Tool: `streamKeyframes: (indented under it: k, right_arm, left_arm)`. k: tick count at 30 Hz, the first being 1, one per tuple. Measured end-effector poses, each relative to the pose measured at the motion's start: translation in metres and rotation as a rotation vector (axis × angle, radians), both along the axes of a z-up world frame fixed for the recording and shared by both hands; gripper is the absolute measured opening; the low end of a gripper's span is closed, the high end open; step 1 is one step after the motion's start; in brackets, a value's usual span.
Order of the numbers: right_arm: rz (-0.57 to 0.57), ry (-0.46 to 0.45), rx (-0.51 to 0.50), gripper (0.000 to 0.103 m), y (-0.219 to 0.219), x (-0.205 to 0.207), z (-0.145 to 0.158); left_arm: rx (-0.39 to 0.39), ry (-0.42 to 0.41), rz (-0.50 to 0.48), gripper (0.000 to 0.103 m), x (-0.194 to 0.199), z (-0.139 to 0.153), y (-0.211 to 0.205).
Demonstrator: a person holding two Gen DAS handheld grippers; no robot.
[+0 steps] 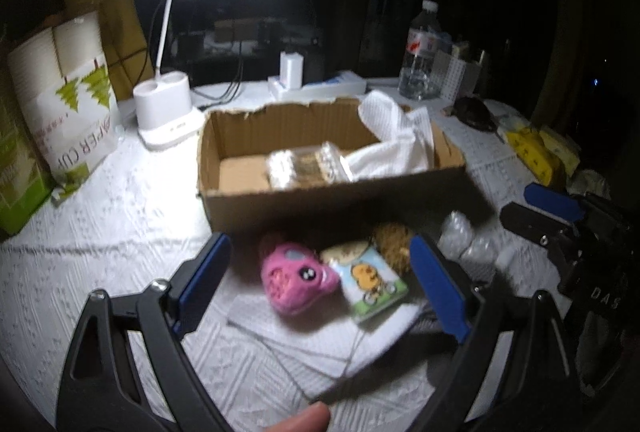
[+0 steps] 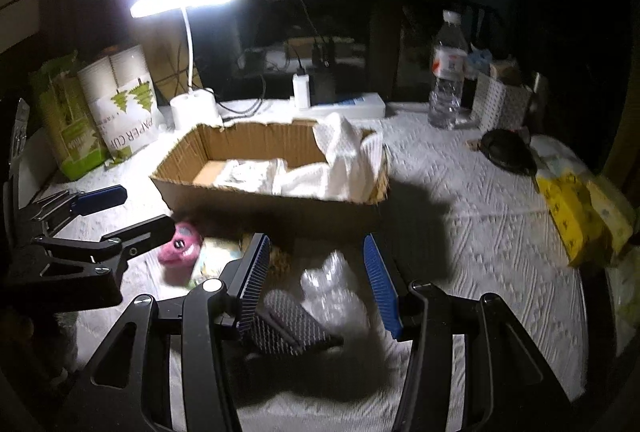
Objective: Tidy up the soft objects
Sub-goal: 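Withdraw both tools from the box toward the remaining soft items, then grasp the grey knit glove with the left tool while the right tool grasps the bubble-wrap bag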
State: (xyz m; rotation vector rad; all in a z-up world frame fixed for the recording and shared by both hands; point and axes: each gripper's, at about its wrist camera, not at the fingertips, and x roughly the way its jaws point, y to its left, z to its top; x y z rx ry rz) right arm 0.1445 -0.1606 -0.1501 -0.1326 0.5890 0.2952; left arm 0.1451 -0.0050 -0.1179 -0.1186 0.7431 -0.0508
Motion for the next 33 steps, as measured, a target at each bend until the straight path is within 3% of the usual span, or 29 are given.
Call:
streamKeyframes:
  k: [15,24,26,27,33]
  right_arm:
    - [-0.034,0.086,0.041,0.053,-0.018,0.016,-0.038]
    - [-0.006,0.138,0.066,0.052,-0.022,0.034,-0.057]
    - [0.003,0.149,0.072,0.047,-0.023,0.036,-0.061]
    - [0.009,0.151,0.078,0.039,-0.025,0.036,-0.062]
    - [0.006,0.124,0.135,0.038,-0.044,0.032,-0.056]
  left_arm:
    - [-0.018,0.079,-0.032,0.092,-0.001,-0.032,-0.004]
    - [0.03,0.118,-0.095,0.092,0.006,-0.042,-0.033]
    - [0.033,0.11,-0.108,0.092,0.007,-0.039,-0.04]
    - [0.037,0.106,-0.115,0.092,0.008,-0.038,-0.043]
    - [0.074,0.097,-0.165,0.092,0.013,-0.033,-0.067]
